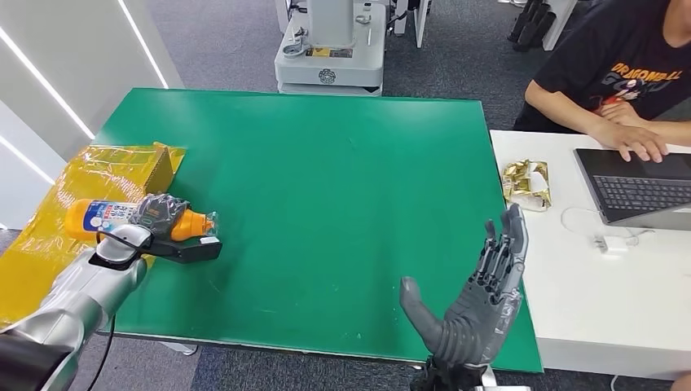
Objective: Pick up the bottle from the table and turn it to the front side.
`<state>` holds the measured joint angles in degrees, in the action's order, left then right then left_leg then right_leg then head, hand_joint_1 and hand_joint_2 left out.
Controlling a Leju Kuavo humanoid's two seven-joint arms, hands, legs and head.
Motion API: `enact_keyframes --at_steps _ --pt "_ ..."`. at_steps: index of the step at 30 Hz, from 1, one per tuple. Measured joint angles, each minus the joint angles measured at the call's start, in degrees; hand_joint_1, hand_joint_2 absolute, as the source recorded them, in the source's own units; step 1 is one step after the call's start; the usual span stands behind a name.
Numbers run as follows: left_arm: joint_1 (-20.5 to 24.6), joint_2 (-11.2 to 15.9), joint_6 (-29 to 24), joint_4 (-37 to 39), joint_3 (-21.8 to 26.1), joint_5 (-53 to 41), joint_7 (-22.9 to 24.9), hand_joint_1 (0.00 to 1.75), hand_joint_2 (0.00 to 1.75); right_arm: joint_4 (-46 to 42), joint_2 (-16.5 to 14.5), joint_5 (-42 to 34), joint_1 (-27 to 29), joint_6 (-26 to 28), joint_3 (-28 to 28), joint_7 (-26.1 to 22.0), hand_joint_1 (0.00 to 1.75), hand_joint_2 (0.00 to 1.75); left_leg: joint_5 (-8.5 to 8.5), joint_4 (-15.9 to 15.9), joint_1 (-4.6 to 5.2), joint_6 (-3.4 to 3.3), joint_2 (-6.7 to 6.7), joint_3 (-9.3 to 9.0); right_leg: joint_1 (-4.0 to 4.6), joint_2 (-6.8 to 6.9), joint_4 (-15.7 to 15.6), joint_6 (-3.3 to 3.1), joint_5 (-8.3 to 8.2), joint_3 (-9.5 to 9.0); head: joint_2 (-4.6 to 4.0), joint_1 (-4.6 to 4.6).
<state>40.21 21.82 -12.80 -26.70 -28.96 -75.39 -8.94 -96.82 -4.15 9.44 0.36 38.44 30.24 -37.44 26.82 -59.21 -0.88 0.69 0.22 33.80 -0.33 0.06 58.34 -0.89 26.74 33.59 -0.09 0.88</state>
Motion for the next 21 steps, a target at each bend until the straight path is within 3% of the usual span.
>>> enact_keyframes --at_steps 2,3,6,7,21 --pt "0.58 0.02 1.39 0.52 0.01 0.42 -0.07 1.75 1.75 -0.20 0.00 0.01 0.05 0.02 -0.03 0.01 0.00 1.75 0.00 0.00 0.00 0.00 0.02 -0.01 0.00 -0.01 0.00 0.00 0.00 0.00 0.00 0.00" --pt "0.81 0.01 1.90 0.84 0.01 0.67 0.06 1.42 1.75 -0.31 0.00 0.05 0.08 0.01 -0.06 0.02 0.00 1.75 0.00 0.00 0.00 0.00 0.02 -0.01 0.00 -0.01 0.00 -0.01 0.00 0.00 0.00 0.00" --pt "1.27 -0.07 2.29 1.69 0.02 1.14 0.58 0.11 1.75 -0.62 0.00 0.31 0.19 -0.05 -0.12 0.05 0.00 1.75 0.00 0.00 0.00 0.00 0.01 -0.02 0.00 -0.01 0.00 -0.01 -0.01 0.00 0.00 0.00" --pt "1.36 -0.10 2.15 1.92 0.02 1.23 0.64 0.00 1.75 -0.70 -0.01 0.41 0.23 -0.10 -0.14 0.07 0.00 1.75 0.00 0.00 0.00 0.00 0.01 -0.02 0.00 -0.01 0.00 -0.01 -0.01 0.00 0.00 0.01" --pt "2.31 -0.39 3.94 3.31 0.02 1.96 -0.46 0.00 1.75 -1.51 -0.36 0.91 0.61 -1.61 -0.78 0.64 0.00 1.75 -0.01 0.00 0.01 0.01 0.00 -0.04 0.00 0.00 0.04 -0.02 -0.01 -0.02 0.00 0.00"
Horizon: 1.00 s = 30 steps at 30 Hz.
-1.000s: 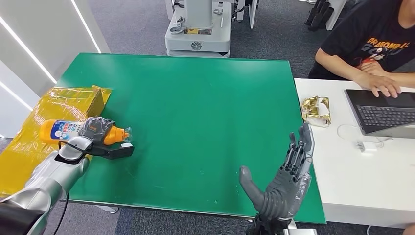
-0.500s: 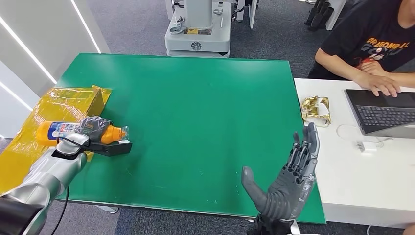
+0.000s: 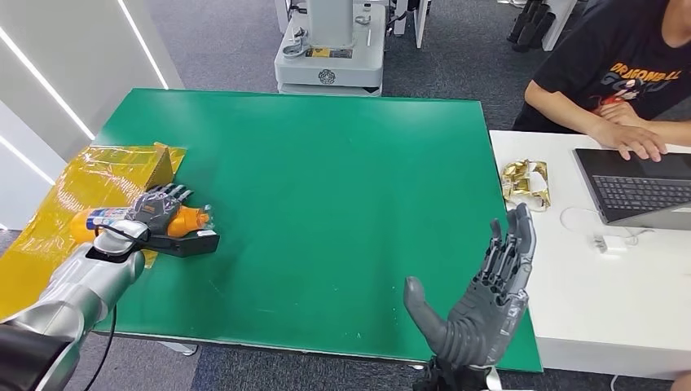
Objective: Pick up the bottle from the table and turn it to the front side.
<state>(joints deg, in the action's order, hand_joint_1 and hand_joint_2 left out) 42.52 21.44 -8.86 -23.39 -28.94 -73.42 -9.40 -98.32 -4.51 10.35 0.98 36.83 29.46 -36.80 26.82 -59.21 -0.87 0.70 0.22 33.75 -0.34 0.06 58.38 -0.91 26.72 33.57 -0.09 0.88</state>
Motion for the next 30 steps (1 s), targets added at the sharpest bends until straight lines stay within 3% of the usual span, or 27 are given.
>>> enact_keyframes --at_steps 12,19,30 --pt "-0.16 0.05 -1.27 0.03 0.04 0.75 -0.05 0.00 1.75 -0.51 -0.50 0.81 0.46 -1.41 -0.99 0.23 0.00 1.75 -0.02 0.00 0.00 0.04 -0.01 0.00 0.00 0.00 0.03 0.00 0.00 0.00 0.00 -0.01" --pt "-0.91 -0.06 -6.97 -0.45 0.84 2.69 -1.07 0.00 1.75 -0.53 -0.75 1.00 0.69 -1.20 -1.48 0.23 0.00 1.75 -0.03 0.00 0.00 0.05 -0.01 0.01 0.00 0.00 0.02 0.00 0.00 0.03 0.00 0.00" --pt "-1.36 -0.03 -9.59 -2.34 1.99 3.70 -1.97 0.00 1.75 -0.60 -0.92 1.17 0.90 -1.03 -1.86 0.23 0.00 1.75 -0.03 0.00 0.00 0.05 -0.01 0.01 0.00 0.00 0.02 -0.01 0.00 0.03 0.00 0.00"
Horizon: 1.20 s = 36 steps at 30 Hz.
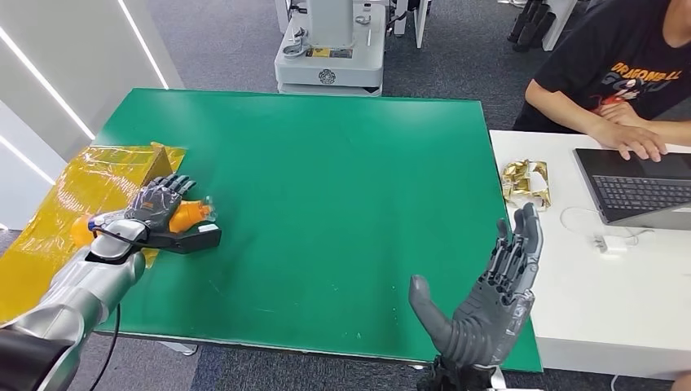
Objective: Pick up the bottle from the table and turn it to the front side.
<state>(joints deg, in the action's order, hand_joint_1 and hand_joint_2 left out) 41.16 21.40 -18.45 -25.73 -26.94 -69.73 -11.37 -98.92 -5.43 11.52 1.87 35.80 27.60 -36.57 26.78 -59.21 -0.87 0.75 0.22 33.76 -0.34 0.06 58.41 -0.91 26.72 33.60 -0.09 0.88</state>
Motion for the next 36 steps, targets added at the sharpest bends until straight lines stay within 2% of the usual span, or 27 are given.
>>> enact_keyframes --at_steps 14,19,23,25,27,30,33,36 --pt "-4.53 2.28 0.13 -21.14 2.21 3.40 0.05 0.00 1.75 -0.07 -0.45 0.50 0.62 0.54 -0.97 -0.21 0.00 1.75 0.00 0.00 0.00 0.00 0.01 0.01 0.00 -0.01 0.00 0.00 0.00 0.00 0.00 0.00" --pt "-9.65 3.80 0.33 -31.89 3.50 6.93 -1.38 0.00 1.75 -0.19 -0.45 0.53 1.05 0.30 -1.32 -0.21 0.00 1.75 0.01 0.00 0.00 0.01 0.02 0.01 0.00 -0.01 0.00 0.00 0.01 0.02 0.00 0.01" --pt "-15.28 3.55 -2.65 -43.31 4.95 12.73 -7.14 0.00 1.75 -0.20 -0.45 0.34 1.24 -0.16 -1.43 -0.56 0.00 1.75 0.03 0.00 0.04 0.01 0.01 0.02 -0.01 -0.01 -0.04 0.01 0.02 0.04 0.00 0.01" --pt "-18.13 1.35 -6.84 -48.94 5.51 17.49 -11.65 0.00 1.75 -0.20 -0.45 0.28 1.24 -0.29 -1.42 -0.70 0.00 1.75 0.03 0.00 0.09 0.00 -0.02 0.03 -0.03 0.03 -0.08 0.03 0.04 0.03 0.00 0.01" --pt "-20.63 -2.52 -10.66 -53.47 5.75 24.75 -16.09 0.00 1.75 -0.17 -0.45 0.32 1.20 -0.20 -1.34 -0.70 0.00 1.75 0.05 0.00 0.11 -0.03 -0.06 0.04 -0.04 0.07 -0.11 0.05 0.04 -0.01 0.00 -0.01" --pt "-23.05 -8.02 -12.84 -58.02 5.76 33.54 -19.90 0.00 1.75 -0.10 -0.45 0.39 1.15 0.07 -1.16 -0.70 0.00 1.75 0.07 -0.02 0.12 -0.06 -0.04 0.05 -0.05 0.07 -0.13 0.07 0.01 -0.04 0.00 -0.02" --pt "-24.34 -12.02 -10.74 -60.74 6.14 42.81 -22.50 0.00 1.75 -0.03 -0.44 0.40 1.11 0.65 -0.98 -0.70 0.00 1.75 0.07 -0.03 0.12 -0.07 -0.05 0.04 -0.05 0.07 -0.13 0.08 0.00 -0.04 0.00 -0.01" --pt "-25.80 -17.67 -3.36 -62.65 7.30 63.05 -23.73 0.00 1.75 0.19 -0.25 0.13 0.90 1.72 -0.55 -0.74 0.00 1.75 0.07 -0.03 0.11 -0.07 -0.06 0.02 -0.06 0.09 -0.13 0.08 0.00 -0.04 0.00 0.01"
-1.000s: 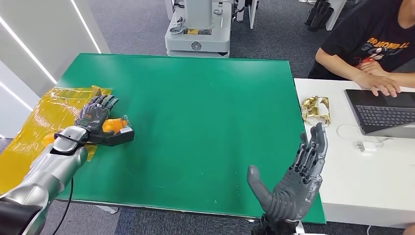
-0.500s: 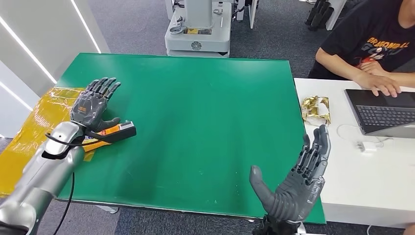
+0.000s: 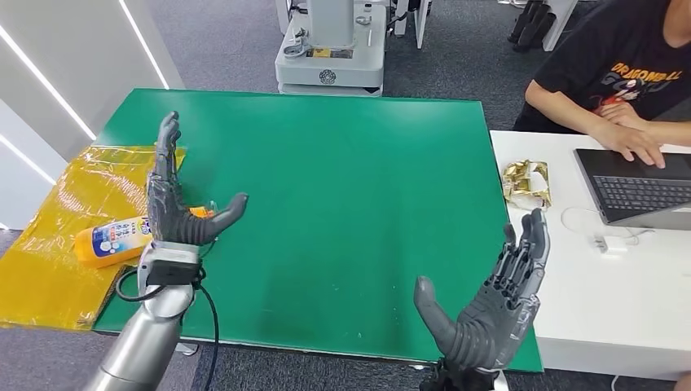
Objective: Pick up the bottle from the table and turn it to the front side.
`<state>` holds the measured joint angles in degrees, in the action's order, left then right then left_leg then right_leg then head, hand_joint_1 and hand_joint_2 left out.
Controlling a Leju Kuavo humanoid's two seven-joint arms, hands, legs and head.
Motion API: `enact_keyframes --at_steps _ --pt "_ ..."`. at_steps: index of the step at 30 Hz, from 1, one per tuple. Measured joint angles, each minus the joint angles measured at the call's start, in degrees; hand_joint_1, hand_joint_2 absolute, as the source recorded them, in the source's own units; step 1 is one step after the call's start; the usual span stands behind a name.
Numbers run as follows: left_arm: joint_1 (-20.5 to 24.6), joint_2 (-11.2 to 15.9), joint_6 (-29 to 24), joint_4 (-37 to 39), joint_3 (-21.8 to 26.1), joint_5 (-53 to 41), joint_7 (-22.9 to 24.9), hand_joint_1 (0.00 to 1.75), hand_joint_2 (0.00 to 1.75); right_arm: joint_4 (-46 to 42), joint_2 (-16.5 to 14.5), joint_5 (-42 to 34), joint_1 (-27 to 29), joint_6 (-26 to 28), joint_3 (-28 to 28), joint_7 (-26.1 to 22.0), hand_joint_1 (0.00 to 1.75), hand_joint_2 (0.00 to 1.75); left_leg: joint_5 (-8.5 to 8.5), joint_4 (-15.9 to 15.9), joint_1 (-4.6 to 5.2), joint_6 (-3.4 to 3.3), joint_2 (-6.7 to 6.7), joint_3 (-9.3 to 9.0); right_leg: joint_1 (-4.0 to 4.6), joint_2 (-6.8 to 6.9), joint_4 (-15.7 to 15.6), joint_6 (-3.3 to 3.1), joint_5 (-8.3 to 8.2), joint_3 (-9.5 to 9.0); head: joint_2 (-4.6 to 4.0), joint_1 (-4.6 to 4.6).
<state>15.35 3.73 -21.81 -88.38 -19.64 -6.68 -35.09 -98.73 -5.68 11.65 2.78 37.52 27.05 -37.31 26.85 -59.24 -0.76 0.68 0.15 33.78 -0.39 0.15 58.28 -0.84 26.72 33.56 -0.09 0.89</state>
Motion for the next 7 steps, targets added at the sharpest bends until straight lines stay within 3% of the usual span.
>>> enact_keyframes --at_steps 3,7 --pt "-1.53 -5.49 7.96 -0.45 0.21 16.13 2.95 0.00 1.75 0.38 0.42 -0.70 -0.41 0.83 0.80 -0.11 0.00 1.75 0.00 0.00 -0.02 0.00 -0.01 0.02 0.00 0.03 0.00 0.00 0.00 0.00 0.00 -0.02" --pt "-2.85 -9.74 16.61 -0.43 0.10 30.93 7.43 0.00 1.75 0.81 0.74 -0.89 -0.70 0.92 1.43 -0.12 0.00 1.75 0.01 0.00 -0.02 0.00 0.03 0.02 0.00 -0.05 0.00 -0.01 0.00 0.02 0.00 -0.01"
